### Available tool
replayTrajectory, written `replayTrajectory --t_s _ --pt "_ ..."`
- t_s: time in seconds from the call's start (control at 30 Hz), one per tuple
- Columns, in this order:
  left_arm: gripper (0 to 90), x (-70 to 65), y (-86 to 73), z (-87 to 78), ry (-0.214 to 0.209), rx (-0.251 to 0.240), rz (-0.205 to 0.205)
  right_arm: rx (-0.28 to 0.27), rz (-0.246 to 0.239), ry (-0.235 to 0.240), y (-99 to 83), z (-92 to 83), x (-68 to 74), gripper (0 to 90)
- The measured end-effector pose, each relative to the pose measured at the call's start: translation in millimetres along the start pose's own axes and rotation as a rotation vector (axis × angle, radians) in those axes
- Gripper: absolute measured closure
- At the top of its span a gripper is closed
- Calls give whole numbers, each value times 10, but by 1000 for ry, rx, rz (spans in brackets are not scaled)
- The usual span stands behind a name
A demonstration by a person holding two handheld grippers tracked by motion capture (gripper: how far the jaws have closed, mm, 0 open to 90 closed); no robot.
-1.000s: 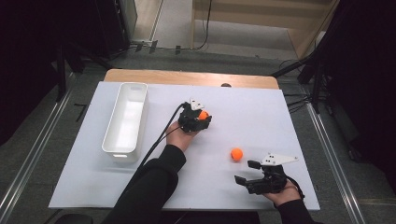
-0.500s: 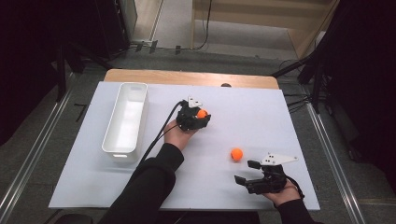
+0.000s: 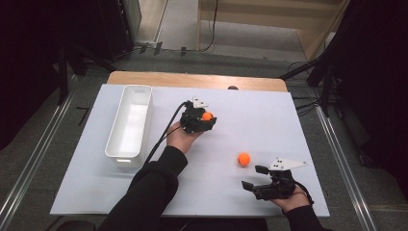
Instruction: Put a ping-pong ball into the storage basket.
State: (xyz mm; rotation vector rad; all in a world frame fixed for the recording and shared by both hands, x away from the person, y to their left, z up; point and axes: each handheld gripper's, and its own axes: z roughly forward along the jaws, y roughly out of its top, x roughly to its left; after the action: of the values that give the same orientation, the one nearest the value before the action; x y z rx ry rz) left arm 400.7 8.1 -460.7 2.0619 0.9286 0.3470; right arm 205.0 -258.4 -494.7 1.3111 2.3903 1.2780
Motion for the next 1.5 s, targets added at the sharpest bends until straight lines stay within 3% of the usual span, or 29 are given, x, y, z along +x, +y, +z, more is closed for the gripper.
replayTrajectory --t_s 0.3,0.73,1.5 --pt "513 9 66 -116 11 -2 7 2 -5 -3 1 -1 -1 136" --pt "513 34 122 -233 -19 9 -5 -3 4 -1 1 -3 2 136" --pt "513 37 201 -448 -66 58 39 -4 4 -2 0 -9 -3 136"
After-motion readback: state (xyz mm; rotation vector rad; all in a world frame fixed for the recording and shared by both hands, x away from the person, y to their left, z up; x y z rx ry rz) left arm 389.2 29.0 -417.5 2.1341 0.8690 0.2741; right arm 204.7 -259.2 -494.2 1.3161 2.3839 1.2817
